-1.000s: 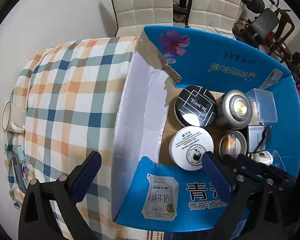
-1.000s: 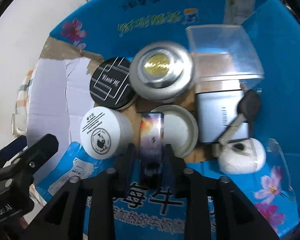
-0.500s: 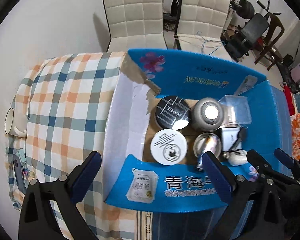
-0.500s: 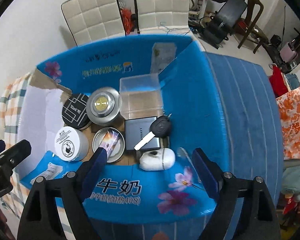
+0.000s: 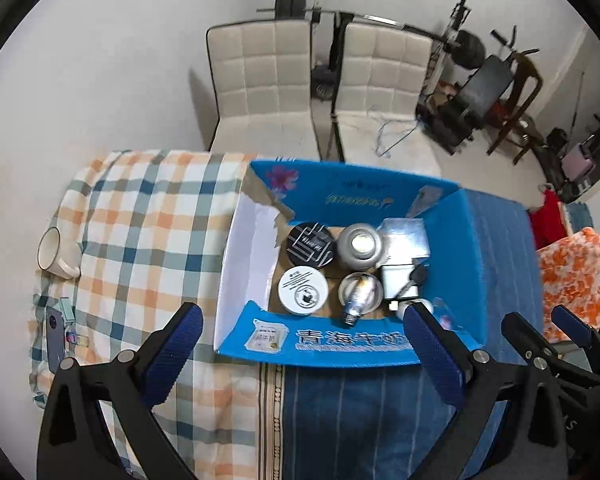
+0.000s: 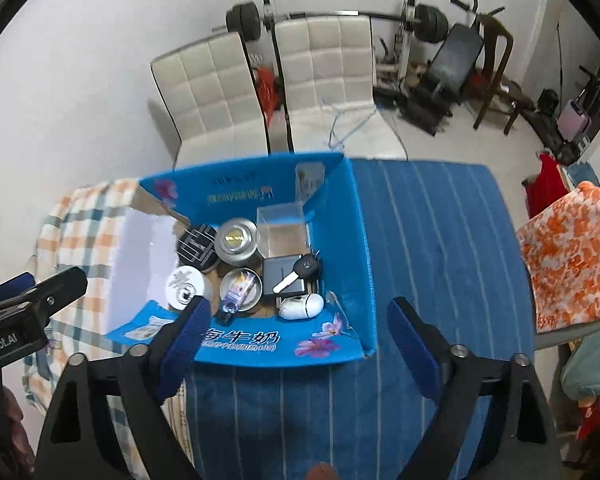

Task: Organize rigid objects

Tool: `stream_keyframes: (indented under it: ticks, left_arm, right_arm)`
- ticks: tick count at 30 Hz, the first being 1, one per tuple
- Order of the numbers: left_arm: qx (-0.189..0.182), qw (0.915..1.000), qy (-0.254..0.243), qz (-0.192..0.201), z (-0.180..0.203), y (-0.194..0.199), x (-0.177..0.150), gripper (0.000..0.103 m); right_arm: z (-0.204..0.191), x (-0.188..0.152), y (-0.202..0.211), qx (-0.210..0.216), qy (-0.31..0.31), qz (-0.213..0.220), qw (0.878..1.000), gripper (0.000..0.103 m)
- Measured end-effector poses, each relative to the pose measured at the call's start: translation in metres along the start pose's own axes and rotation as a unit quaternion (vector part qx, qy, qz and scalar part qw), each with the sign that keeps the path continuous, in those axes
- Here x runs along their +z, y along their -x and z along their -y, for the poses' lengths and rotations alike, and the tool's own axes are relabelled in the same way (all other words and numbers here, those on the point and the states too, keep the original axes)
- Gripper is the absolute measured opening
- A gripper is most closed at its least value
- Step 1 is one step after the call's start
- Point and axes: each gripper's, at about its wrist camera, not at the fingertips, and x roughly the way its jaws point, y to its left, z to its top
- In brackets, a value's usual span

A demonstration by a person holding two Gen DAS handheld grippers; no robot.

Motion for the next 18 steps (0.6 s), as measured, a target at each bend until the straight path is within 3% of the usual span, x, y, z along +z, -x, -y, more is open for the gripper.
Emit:
stream_keyframes:
  ticks: [10,18]
  left_arm:
    - [-0.017,0.9987,-0.015,0.045,0.015,0.080,-0.021,0.103]
    - [-0.006,0.9975,-0.019,0.068,0.015,0.110,-0.036,0.103]
  right_arm:
    - [0.007,-0.014,0.124,0.015,0.007,0.054,0.998,0.095]
    - [0.008,-0.029,0.164,0.016,0.015,0.058,0.998,0.095]
